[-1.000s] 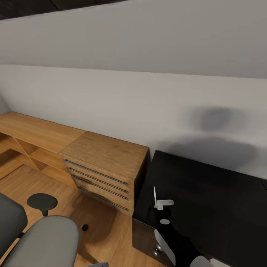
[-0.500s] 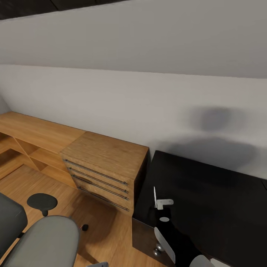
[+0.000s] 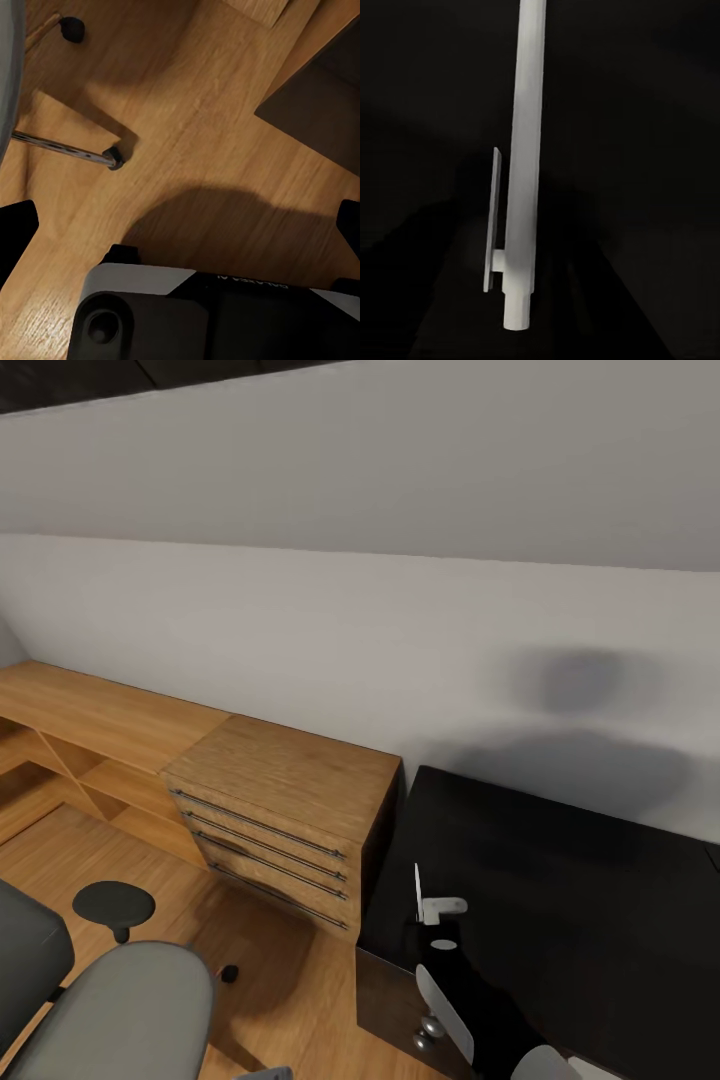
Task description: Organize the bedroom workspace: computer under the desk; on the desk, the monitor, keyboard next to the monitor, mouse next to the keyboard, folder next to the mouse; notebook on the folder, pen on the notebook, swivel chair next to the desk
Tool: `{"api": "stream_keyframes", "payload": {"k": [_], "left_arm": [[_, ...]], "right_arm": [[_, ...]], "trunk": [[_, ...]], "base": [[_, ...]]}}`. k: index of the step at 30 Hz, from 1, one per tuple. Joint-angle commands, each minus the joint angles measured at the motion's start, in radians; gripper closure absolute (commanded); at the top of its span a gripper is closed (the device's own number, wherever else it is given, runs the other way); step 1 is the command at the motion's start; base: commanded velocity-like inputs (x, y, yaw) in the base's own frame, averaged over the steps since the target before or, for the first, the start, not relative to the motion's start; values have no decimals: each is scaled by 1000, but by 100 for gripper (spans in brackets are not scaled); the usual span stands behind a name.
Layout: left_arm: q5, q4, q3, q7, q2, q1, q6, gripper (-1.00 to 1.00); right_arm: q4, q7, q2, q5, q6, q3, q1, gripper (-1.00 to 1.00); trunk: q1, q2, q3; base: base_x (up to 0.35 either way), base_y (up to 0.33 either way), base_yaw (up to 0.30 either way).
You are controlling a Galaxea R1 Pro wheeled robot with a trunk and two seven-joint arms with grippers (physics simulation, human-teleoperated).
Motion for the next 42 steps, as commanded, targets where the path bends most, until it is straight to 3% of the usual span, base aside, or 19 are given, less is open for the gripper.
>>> {"api": "stream_keyframes", "payload": {"k": [1, 22, 25, 27, 42], "left_arm": [[2, -2, -3, 7, 1, -1, 5, -100], [2, -1, -3, 7, 0, -1, 6, -100], [2, -1, -3, 7, -1, -1, 6, -100], [2, -1, -3, 7, -1, -1, 6, -100], [1, 7, -4, 7, -1, -1, 6, -100]], "right_arm": [[2, -9, -1, -23, 29, 3, 0, 100], [-27, -9, -8, -40, 66, 1, 0, 100], [-32, -9, -14, -45, 68, -19, 0, 100], [-35, -8, -18, -49, 85, -55, 0, 100], [-36, -6, -18, -51, 98, -66, -1, 100]], "trunk": [[0, -1, -1], [0, -1, -1], [0, -1, -1], [0, -1, -1], [0, -1, -1]], "base": [[0, 0, 0], [0, 0, 0], [0, 0, 0], [0, 0, 0], [0, 0, 0]]}}
